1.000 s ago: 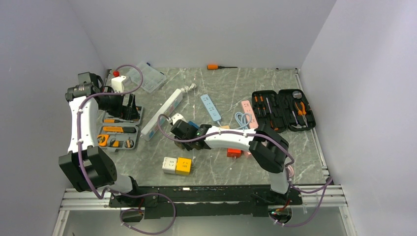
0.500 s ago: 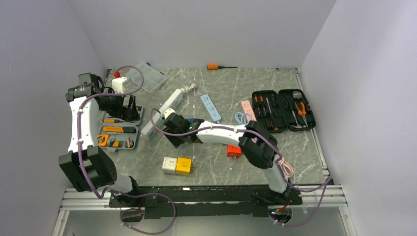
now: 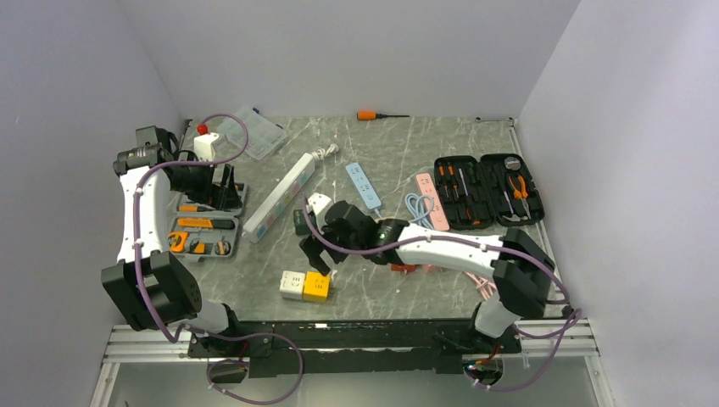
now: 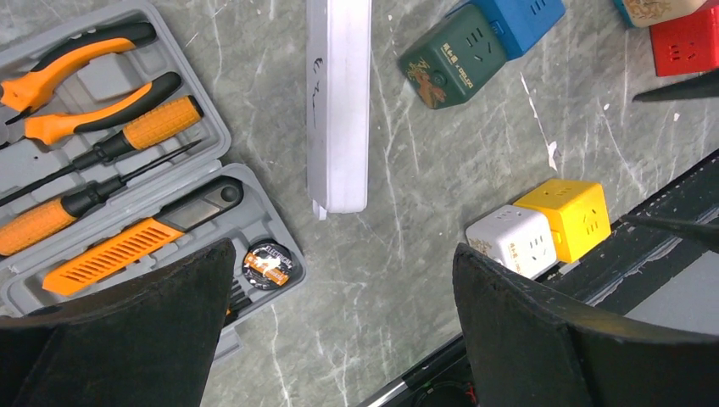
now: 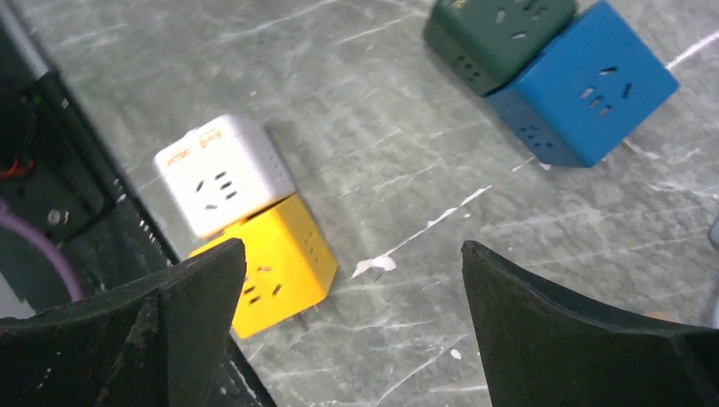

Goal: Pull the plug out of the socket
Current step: Pick up the socket from the corner of the board.

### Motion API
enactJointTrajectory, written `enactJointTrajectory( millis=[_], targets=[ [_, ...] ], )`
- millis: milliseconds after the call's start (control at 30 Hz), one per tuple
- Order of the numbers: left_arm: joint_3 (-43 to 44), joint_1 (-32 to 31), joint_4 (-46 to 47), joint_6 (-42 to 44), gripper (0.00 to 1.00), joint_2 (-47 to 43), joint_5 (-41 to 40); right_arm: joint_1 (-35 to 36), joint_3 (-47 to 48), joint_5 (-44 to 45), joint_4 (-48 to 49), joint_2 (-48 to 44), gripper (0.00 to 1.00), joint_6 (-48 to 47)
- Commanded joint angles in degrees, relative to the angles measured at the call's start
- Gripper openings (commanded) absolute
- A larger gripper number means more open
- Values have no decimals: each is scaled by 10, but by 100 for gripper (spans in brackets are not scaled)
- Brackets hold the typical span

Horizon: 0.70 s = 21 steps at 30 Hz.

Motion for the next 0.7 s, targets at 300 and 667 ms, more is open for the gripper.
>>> enactJointTrajectory(
  millis=[300,667],
  targets=[
    [43,-13,-51,35,99,-8,47,87,-96,-42,140,-28,100,-159],
    [48,-18,-36,18,99,-5,31,75,-47,-89,109,59,100,-210]
  ],
)
